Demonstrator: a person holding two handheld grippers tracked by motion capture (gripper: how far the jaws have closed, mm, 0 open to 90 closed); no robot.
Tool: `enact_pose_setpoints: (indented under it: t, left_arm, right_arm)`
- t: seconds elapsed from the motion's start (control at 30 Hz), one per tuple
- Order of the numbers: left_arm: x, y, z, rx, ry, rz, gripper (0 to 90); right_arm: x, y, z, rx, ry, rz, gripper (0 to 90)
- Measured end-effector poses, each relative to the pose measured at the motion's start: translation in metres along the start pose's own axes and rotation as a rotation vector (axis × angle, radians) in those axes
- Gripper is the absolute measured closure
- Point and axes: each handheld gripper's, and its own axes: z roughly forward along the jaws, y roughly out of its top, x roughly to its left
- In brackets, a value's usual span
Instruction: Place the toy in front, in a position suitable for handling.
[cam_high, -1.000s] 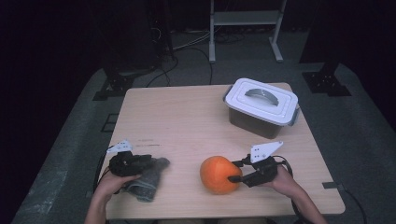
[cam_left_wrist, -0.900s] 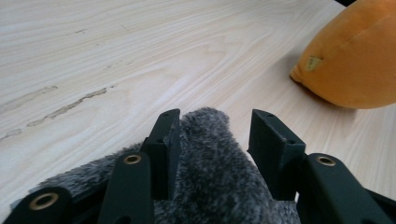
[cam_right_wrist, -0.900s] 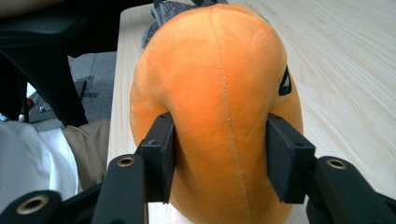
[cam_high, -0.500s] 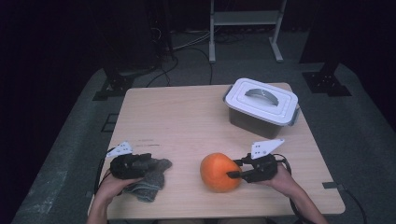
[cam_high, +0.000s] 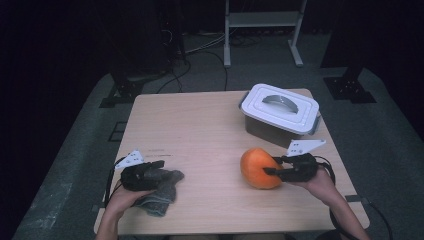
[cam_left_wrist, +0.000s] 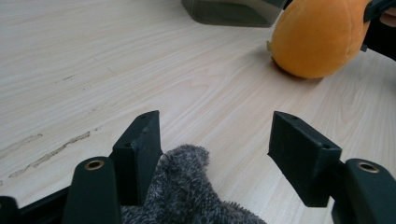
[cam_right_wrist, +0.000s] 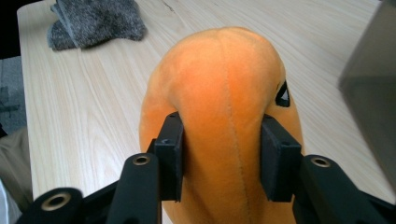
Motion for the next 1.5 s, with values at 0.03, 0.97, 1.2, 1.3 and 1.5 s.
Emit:
enact_pose_setpoints:
  t: [0.03, 0.97, 1.2, 1.3, 1.5]
  left_arm:
    - [0.000, 0.000, 0.001, 0.001, -0.010, -0.006, 32.0]
    - [-0.008, -0.003, 0.006, 0.007, -0.048, 0.030, 21.0]
    - [-0.007, -0.003, 0.005, 0.005, -0.046, 0.030, 20.5]
    - [-0.008, -0.003, 0.005, 0.004, -0.046, 0.032, 20.4]
    - [-0.008, -0.004, 0.006, 0.010, -0.049, 0.033, 20.0]
  right_arm:
    - [0.002, 0.002, 0.004, -0.002, 0.002, 0.005, 53.8]
    - [0.042, 0.036, 0.027, 0.002, 0.225, -0.030, 46.0]
    - [0.007, 0.046, 0.027, -0.018, 0.170, -0.011, 62.0]
    - [-0.005, 0.048, 0.035, 0.016, 0.160, -0.025, 64.2]
    - [-0.018, 0.049, 0.048, 0.042, 0.178, -0.041, 65.8]
